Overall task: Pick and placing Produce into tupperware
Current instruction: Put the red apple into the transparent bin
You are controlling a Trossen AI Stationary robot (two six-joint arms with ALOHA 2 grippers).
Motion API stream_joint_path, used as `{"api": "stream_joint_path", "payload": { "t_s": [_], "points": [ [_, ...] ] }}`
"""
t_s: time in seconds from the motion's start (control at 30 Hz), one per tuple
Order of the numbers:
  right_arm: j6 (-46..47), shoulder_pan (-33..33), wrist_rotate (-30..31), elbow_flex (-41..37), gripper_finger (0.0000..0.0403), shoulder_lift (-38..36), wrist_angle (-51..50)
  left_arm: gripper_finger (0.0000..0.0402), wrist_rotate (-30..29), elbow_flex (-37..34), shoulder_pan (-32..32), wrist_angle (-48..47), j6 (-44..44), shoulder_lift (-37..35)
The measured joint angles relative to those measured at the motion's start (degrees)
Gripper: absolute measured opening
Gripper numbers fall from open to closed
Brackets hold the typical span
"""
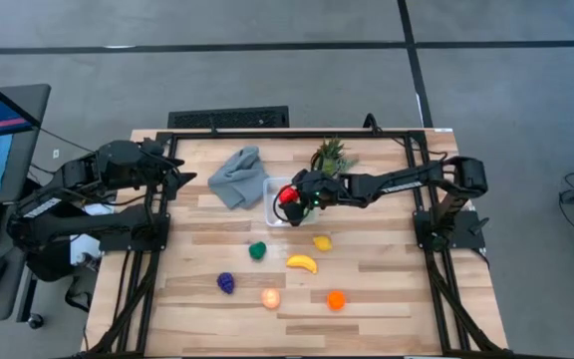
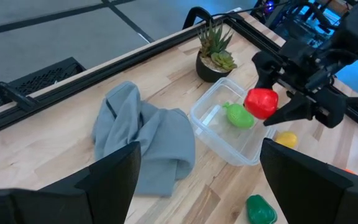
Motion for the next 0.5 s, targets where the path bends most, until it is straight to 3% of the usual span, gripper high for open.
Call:
{"api": "stream_joint_path", "payload": {
  "t_s": [0.23,0.5],
  "points": [
    [0.0,-2.1,0.0,0.0,0.0295,0.0,0.0,0.0317,-1.2,0.0,0.0,0.0,0.4,0.0],
    [-1.4,-1.4,-2.4,1.4,0.0295,4.8,0.9,0.0317,-1.7,0.0,0.0,0.1,0.4,0.0]
  ]
}}
